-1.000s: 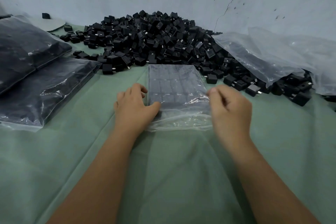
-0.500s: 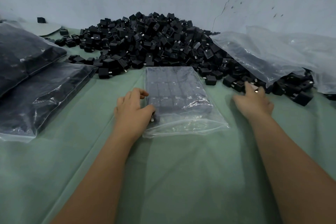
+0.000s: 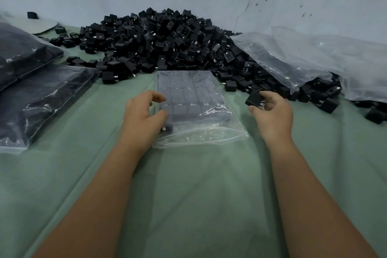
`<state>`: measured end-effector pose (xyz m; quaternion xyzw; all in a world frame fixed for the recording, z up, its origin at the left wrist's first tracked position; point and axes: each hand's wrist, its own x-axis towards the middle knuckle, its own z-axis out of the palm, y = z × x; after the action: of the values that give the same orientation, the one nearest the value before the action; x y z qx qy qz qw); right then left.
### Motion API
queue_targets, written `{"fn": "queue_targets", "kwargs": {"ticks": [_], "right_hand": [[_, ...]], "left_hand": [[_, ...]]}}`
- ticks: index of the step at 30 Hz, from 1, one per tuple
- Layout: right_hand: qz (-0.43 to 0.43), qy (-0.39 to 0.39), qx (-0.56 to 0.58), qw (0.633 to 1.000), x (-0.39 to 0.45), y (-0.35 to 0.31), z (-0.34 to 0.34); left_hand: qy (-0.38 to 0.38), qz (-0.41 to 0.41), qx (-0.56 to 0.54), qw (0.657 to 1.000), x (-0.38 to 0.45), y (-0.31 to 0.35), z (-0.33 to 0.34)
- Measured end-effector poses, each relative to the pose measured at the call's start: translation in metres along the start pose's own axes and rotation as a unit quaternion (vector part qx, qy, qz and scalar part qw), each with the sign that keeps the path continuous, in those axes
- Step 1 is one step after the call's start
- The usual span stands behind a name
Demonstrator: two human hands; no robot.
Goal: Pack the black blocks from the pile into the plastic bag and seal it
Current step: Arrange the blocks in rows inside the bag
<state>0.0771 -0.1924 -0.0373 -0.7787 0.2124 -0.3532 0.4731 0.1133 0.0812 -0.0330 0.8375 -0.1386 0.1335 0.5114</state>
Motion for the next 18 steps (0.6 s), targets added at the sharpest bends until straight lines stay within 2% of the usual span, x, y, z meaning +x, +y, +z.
{"fn": "queue_targets", "kwargs": {"ticks": [4, 6, 7, 10, 12, 15, 18], "right_hand": [[-0.031, 0.068, 0.012, 0.997, -0.03, -0.02, 0.008], [-0.095, 0.057, 0.021, 0.994, -0.053, -0.034, 0.014], [-0.127, 0.027, 0.041, 0.991, -0.065, -0.042, 0.017], [-0.193, -0.125, 0.095, 0.969, -0.1, -0.061, 0.023], [-0.262, -0.206, 0.053, 0.941, -0.114, -0.066, 0.025], [-0.316, -0.238, -0.049, 0.917, -0.121, -0.067, 0.03], [-0.321, -0.214, -0.173, 0.906, -0.116, -0.063, 0.034]], "left_hand": [[-0.099, 0.129, 0.057, 0.985, -0.011, 0.006, -0.002], [-0.161, 0.148, 0.106, 0.97, -0.015, 0.006, -0.003], [-0.173, 0.146, 0.124, 0.966, -0.015, 0.007, -0.003], [-0.145, 0.144, 0.102, 0.974, -0.014, 0.008, -0.003], [-0.112, 0.126, 0.031, 0.985, -0.013, 0.01, -0.002], [-0.063, 0.039, -0.048, 0.996, -0.015, 0.012, -0.002], [-0.032, -0.003, -0.079, 0.996, -0.015, 0.013, -0.001]]}}
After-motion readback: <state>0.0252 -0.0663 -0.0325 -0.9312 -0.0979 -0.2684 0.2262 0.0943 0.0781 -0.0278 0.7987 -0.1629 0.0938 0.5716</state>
